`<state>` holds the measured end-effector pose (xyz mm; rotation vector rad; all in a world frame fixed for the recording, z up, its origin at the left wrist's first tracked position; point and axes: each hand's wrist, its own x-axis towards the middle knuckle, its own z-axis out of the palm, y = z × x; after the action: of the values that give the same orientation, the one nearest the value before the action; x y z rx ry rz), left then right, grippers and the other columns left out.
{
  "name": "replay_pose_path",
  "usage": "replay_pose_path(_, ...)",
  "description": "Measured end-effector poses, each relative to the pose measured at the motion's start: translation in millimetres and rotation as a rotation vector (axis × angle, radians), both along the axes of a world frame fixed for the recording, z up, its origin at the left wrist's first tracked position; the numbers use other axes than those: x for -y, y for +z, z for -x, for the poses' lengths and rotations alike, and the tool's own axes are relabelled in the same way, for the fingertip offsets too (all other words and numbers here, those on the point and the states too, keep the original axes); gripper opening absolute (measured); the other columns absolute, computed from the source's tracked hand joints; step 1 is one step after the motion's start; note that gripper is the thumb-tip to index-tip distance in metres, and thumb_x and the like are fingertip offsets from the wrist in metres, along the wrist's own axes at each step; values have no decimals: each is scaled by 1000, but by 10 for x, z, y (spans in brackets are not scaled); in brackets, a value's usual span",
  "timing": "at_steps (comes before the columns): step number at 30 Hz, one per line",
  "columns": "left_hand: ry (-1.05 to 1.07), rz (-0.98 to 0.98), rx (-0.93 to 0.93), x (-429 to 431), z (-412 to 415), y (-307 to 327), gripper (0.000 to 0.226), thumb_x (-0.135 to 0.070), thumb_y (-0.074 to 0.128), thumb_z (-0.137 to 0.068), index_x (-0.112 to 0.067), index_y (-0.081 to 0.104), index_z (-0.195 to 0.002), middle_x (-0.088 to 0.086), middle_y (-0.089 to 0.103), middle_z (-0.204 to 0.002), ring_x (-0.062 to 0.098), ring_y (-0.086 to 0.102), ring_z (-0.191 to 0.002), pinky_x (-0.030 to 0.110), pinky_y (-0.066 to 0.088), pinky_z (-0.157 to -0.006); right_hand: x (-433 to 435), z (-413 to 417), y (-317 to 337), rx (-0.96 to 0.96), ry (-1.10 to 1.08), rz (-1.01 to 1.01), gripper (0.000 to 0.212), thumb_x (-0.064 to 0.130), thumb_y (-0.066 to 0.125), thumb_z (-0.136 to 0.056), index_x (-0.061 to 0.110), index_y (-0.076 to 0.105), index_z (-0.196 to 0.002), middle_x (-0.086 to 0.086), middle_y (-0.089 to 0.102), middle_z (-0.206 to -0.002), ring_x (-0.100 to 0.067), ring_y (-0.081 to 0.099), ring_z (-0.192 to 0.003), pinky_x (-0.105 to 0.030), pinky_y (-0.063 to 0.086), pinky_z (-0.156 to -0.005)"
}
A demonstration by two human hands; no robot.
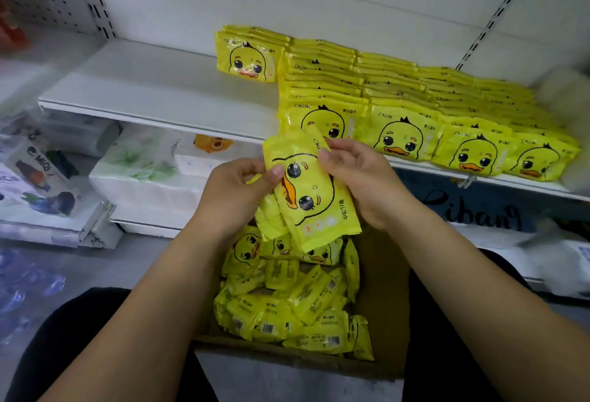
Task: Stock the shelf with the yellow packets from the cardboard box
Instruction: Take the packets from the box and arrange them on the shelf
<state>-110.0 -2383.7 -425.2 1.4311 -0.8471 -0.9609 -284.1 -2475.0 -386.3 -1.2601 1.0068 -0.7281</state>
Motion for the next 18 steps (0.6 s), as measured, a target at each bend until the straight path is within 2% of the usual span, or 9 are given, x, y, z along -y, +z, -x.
replay_pose_path(3, 122, 42, -25, 39, -171, 53, 17, -38, 80, -88, -21, 79, -91, -6, 79, -91, 3, 70, -99, 33, 56, -89, -33, -129, 63, -167, 172, 145, 48, 15, 79, -84, 15, 58, -127, 3, 74, -114, -10, 72, -101, -28, 59, -85)
replay_pose_path(5, 214, 74, -33, 52, -284, 115, 13, -33, 79, -88, -21, 77, -92, -9, 77, -92, -6, 68, -95, 24, 51, -82, 20, -263, 126, -203, 213, 165, 49, 14, 81, -82, 16, 59, -125, 4, 75, -110, -9, 73, -99, -27, 60, -81)
replay_pose_path(8, 401, 117, -137, 84, -515, 181, 7, -27, 79, -90, -22, 74, -89, -8, 74, -90, 14, 70, -92, 32, 57, -76, 209, -557, 254, -215, 230, 204, 50, 11, 82, -80, 15, 61, -125, 1, 76, -109, -17, 74, -97, -37, 60, -82)
replay_pose_path(10, 557, 139, -207, 112, -697, 203, 8, -27, 80, -89, -25, 72, -88, -5, 74, -94, 24, 71, -105, 48, 60, -89, 390, -811, 352, -234, 216, 273, 52, 10, 84, -78, 13, 60, -124, -1, 76, -108, -19, 74, -96, -41, 60, -82)
replay_pose_path(12, 687, 157, -272, 122, -845, 224, 14, -33, 82, -84, -26, 72, -90, 1, 75, -102, 27, 69, -115, 59, 55, -97, 600, -1095, 448, -249, 199, 345, 48, 7, 83, -79, 10, 61, -122, -1, 76, -108, -16, 74, -95, -37, 60, -82)
replay_pose_path(14, 788, 179, -373, 154, -964, 212, 17, -32, 80, -84, -25, 69, -94, 9, 75, -104, 33, 71, -110, 62, 56, -94, 833, -1396, 512, -259, 185, 410, 43, 6, 82, -80, 10, 62, -118, -2, 76, -108, -15, 74, -95, -34, 60, -85)
replay_pose_path(18, 965, 211, -645, 286, -1060, 142, 14, -15, 71, -96, -22, 60, -94, 10, 73, -100, 32, 75, -98, 61, 60, -86, 1410, -1967, 520, -295, 142, 531, 37, 7, 83, -77, 20, 63, -105, -2, 76, -105, -19, 74, -95, -43, 60, -88)
